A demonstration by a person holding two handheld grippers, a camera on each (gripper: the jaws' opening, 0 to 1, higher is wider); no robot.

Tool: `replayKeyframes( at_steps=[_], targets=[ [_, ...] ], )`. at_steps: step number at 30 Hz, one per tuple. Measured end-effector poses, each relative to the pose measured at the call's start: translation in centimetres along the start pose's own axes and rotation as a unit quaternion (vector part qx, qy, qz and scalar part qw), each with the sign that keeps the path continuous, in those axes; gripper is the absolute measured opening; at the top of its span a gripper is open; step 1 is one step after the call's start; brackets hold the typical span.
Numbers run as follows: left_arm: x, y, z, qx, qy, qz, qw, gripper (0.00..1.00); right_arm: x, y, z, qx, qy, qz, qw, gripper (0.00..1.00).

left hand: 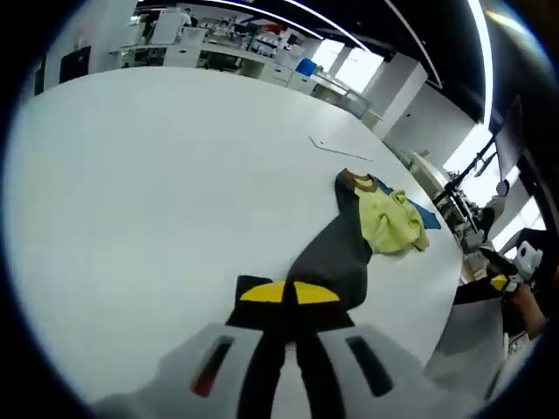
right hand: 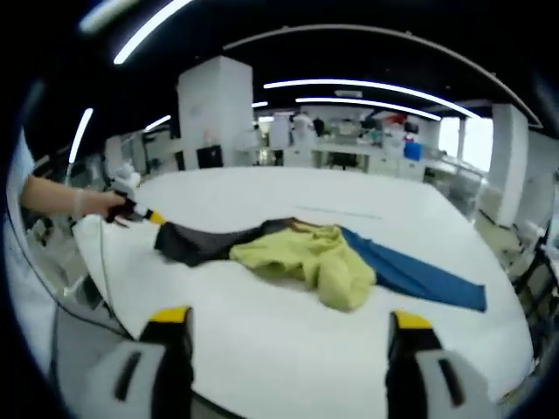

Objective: Fold the garment on the visible template until the final outline fits inside the template.

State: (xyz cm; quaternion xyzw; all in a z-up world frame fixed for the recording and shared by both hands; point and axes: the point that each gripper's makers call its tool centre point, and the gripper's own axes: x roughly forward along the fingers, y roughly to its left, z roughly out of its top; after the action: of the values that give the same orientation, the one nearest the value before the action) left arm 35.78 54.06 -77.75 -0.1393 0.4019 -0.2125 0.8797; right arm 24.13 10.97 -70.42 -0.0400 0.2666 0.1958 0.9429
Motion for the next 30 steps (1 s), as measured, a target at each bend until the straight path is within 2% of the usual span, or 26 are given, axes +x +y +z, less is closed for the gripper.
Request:
replayKeyframes(
  at_steps=[4, 7, 11, 15, 22, 30],
  targets=[
    [0.6, 3.3, 0.8, -0.004, -0.002, 0.021, 0.9998, 0.00, 0.6, 0.3, 0.7, -0.011, 0.003, -0.004, 0.9999, 0.93],
    [0.9, 4.9, 1.1, -0.014, -0.005, 0.027, 0.9995, 0.00, 0.9, 0.5, 1.3, -0.012, 0.002, -0.005, 0.9999, 0.92],
    [1.5, 7.1, 0.2, -0.004, 0.014, 0.044, 0.9989, 0.00, 1.6, 0.7, 1.6, -0.017, 0.006, -0.008, 0.9998, 0.92],
    [1.9, 9.0, 0.2, -0.008, 0.020, 0.055, 0.9982, 0.00, 2.3, 0.7, 1.6, -0.015, 0.010, -0.007, 0.9998, 0.92],
    [2.9, 11.4, 0.5, -0.001, 0.034, 0.083, 0.9960, 0.00, 2.5, 1.1, 1.2, -0.014, 0.019, -0.011, 0.9997, 0.92],
    [3.1, 11.2, 0.2, 0.013, 0.049, 0.085, 0.9951, 0.00, 2.0, 0.9, 0.4, -0.003, 0.023, -0.021, 0.9995, 0.92]
  ],
)
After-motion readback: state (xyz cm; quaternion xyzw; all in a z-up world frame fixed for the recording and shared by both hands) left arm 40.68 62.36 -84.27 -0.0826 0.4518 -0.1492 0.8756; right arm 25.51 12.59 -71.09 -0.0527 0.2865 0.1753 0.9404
